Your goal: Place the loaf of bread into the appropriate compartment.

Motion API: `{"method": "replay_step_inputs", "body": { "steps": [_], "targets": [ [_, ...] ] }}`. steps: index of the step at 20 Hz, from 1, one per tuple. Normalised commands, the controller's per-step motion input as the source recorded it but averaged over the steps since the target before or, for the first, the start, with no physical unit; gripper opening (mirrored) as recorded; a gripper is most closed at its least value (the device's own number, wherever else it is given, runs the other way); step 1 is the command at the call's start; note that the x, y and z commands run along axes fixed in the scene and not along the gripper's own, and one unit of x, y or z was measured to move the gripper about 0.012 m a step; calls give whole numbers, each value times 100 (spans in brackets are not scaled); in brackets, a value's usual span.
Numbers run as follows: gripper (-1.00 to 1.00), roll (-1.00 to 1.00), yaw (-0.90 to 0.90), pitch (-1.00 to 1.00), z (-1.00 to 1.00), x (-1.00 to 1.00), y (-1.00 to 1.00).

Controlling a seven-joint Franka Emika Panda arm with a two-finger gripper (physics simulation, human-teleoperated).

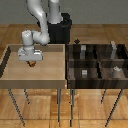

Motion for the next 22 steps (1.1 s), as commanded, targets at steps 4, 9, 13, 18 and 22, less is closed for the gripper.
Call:
{"method": "replay_step_inputs", "body": {
  "steps": [4, 9, 13, 18, 22],
  "targets": [
    [-100, 0, 0, 0, 25, 0, 0],
    [-100, 0, 0, 0, 100, 0, 0],
    [-100, 0, 0, 0, 100, 0, 0],
    [-100, 0, 0, 0, 40, 0, 40],
    [-100, 0, 0, 0, 0, 0, 100]
  ]
}}
